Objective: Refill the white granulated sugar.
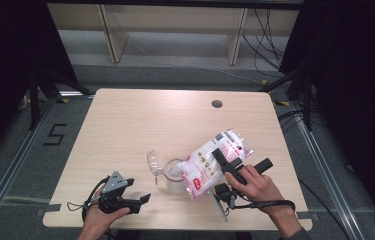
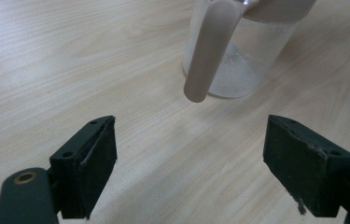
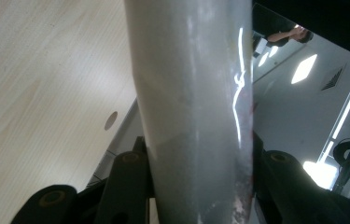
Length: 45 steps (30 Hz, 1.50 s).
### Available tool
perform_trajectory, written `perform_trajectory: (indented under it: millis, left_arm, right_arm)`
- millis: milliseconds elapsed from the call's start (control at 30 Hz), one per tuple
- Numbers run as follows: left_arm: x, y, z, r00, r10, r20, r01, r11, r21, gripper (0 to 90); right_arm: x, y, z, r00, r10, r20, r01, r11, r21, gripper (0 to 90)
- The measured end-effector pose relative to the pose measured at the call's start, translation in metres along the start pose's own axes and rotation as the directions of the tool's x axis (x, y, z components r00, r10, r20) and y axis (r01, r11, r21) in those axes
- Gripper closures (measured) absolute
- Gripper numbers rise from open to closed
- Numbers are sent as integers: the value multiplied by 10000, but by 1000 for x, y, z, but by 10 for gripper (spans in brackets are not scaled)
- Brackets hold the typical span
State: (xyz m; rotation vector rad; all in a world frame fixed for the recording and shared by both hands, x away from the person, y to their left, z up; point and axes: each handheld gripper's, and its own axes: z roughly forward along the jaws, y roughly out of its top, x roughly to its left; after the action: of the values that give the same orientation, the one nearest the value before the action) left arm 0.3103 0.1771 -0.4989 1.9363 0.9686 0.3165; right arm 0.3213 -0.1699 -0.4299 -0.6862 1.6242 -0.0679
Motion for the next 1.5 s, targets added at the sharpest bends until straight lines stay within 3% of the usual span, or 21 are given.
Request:
perform_trajectory:
  millis: [1367, 1500]
  left_arm:
    - [0, 0, 0, 10000, 4, -8, -4, 10000, -14, 171]
    - [0, 0, 0, 10000, 36, -6, -36, 10000, -45, 171]
  right_arm:
    - [2, 0, 0, 9999, -52, 105, 53, 9999, -94, 680]
    - [3, 0, -1, 9996, 281, 99, -281, 9996, 20, 681]
